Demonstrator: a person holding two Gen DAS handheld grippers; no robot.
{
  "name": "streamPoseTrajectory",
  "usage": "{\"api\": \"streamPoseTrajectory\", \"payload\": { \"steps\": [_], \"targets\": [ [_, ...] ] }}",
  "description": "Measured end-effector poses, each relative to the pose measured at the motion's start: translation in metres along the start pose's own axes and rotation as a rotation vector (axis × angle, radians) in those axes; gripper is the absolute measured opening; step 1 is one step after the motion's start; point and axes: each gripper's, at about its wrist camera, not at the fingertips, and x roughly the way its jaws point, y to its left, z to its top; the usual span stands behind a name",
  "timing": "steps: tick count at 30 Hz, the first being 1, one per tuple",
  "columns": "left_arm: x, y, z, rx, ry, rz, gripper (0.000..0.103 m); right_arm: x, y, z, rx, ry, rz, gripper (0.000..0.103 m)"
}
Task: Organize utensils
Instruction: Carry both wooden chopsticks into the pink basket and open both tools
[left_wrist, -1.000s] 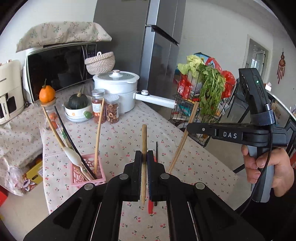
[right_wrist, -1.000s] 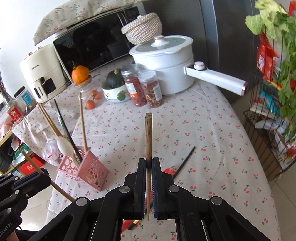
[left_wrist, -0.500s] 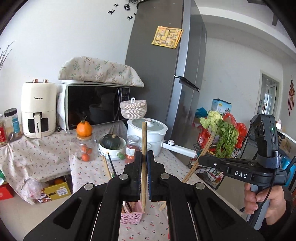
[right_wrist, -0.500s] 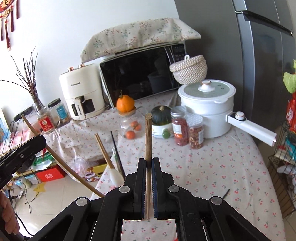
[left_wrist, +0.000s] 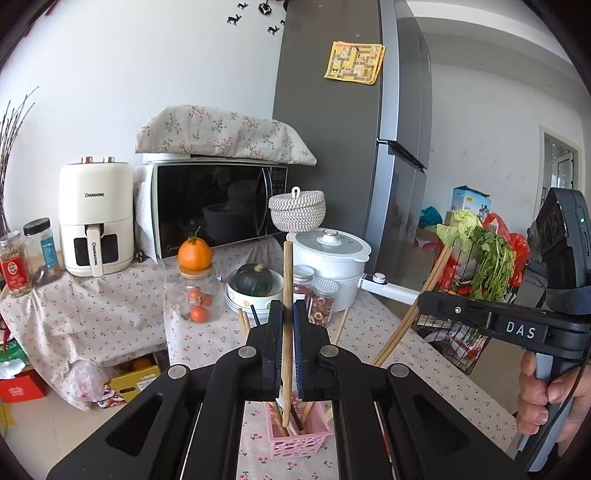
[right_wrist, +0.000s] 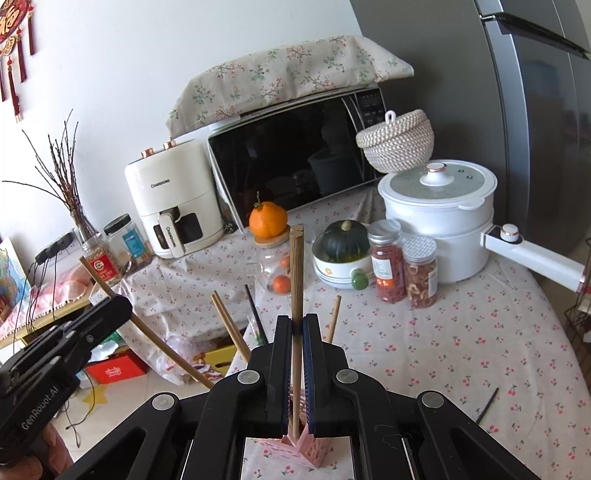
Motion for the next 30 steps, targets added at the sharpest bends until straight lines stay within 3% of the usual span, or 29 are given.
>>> {"api": "streamPoseTrajectory", "payload": {
  "steps": [11, 16, 18, 20, 25, 28, 30],
  "targets": [
    [0.032, 0.002, -0.016, -0.001, 0.079, 0.014, 0.005, 0.022, 0.0, -0.005, 0.007, 0.022, 0.003, 0.005],
    [0.038, 0.003, -0.017, -0.012, 0.114, 0.017, 0.01, 0.036, -0.005, -0.009, 0.037, 0.061, 0.019, 0.008],
    [0.037, 0.004, -0.018, -0.02, 0.118, 0.02, 0.022, 0.039, -0.009, -0.01, 0.062, 0.07, 0.026, 0.011],
    [0.035, 0.006, -0.017, -0.038, 0.111, 0.015, 0.042, 0.04, -0.013, -0.01, 0.081, 0.072, 0.033, 0.012],
    [0.029, 0.011, -0.015, -0.072, 0.11, 0.005, 0.055, 0.029, -0.019, -0.005, 0.099, 0.034, 0.044, 0.034],
    [0.025, 0.014, -0.014, -0.092, 0.113, 0.003, 0.068, 0.022, -0.024, -0.003, 0.102, 0.017, 0.034, 0.05],
    [0.023, 0.015, -0.015, -0.098, 0.118, 0.006, 0.076, 0.02, -0.028, -0.003, 0.105, 0.012, 0.017, 0.066]
  ]
}}
